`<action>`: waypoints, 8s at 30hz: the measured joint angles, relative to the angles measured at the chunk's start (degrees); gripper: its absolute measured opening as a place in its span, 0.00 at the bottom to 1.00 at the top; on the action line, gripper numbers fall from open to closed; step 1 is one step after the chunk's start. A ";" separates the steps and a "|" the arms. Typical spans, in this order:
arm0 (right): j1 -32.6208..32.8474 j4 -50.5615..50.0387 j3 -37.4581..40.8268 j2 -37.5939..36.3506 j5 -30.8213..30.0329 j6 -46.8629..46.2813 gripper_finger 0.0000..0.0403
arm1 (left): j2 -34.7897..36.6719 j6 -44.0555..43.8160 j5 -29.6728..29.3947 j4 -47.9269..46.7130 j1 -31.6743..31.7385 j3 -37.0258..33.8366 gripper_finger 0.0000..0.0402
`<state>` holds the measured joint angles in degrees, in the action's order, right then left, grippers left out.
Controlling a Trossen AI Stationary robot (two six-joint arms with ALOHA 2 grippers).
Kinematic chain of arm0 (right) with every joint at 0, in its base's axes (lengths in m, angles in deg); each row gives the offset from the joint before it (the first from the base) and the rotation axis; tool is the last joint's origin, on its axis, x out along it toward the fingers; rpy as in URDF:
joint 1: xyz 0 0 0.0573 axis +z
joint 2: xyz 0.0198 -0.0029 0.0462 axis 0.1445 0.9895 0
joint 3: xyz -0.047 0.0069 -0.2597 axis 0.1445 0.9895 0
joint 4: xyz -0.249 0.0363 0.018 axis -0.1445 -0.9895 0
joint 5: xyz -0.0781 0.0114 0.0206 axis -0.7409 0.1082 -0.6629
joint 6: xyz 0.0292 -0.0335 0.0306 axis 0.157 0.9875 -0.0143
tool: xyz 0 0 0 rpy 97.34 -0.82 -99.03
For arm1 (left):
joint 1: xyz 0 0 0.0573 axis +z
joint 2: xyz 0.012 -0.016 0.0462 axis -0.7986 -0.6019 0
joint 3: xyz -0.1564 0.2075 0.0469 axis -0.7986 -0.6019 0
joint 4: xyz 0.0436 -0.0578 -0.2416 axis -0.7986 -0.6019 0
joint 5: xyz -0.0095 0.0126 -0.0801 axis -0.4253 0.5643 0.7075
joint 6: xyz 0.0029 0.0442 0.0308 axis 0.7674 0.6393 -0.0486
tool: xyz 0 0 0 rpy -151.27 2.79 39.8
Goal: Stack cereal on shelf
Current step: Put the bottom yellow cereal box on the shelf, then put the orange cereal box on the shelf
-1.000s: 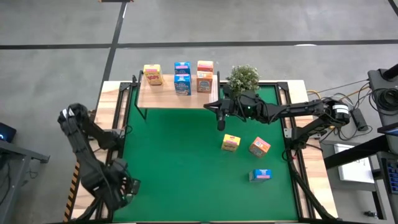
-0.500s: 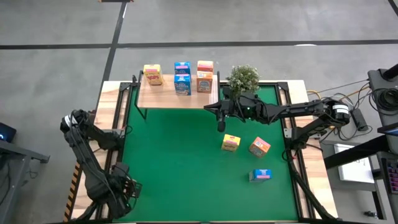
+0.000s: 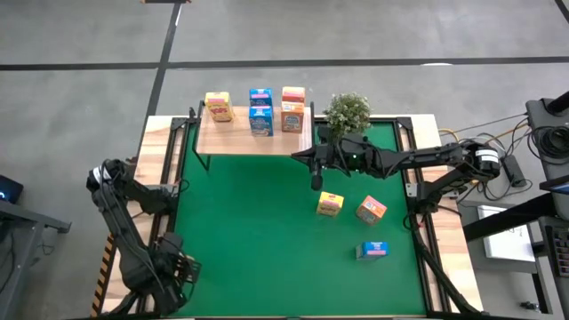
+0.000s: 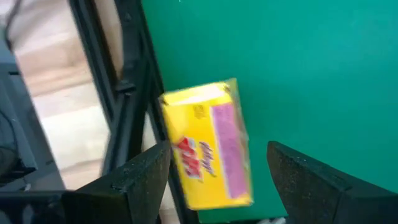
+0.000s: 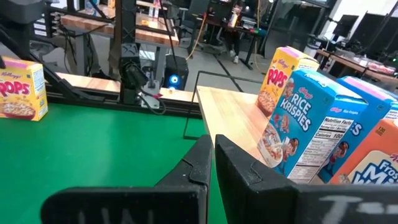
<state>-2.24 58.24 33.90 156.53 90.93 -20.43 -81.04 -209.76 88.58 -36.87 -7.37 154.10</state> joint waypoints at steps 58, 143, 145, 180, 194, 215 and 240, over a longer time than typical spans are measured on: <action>4.46 -19.99 0.00 -3.61 -0.68 -7.13 0.03 | -2.40 89.17 -29.07 -5.33 30.25 19.43 0.41; 5.25 -21.37 -0.76 -7.17 -0.56 3.87 0.03 | 3.92 180.19 -17.22 1.25 96.26 23.10 0.40; 5.25 -21.37 -0.76 -7.16 -0.57 3.85 0.03 | 3.92 180.19 -17.20 1.21 96.26 23.10 0.42; 5.25 -21.37 -0.78 -7.15 -0.59 4.66 0.03 | 4.80 178.65 -23.12 1.49 94.56 23.19 0.54; 5.25 -20.57 -0.79 -7.15 -0.61 5.78 0.03 | 5.12 175.65 -32.86 1.50 86.59 23.21 0.54; 5.25 -20.04 -0.79 -7.15 -0.59 3.70 0.03 | 18.96 145.90 -1.32 23.37 67.01 6.04 0.54; 6.84 -46.03 -11.57 -5.25 -3.63 -23.34 0.03 | 44.64 150.05 -13.09 72.73 32.73 -31.70 0.54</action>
<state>4.60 12.21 22.33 151.28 87.30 -43.77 -36.40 -59.71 75.49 35.87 25.36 122.40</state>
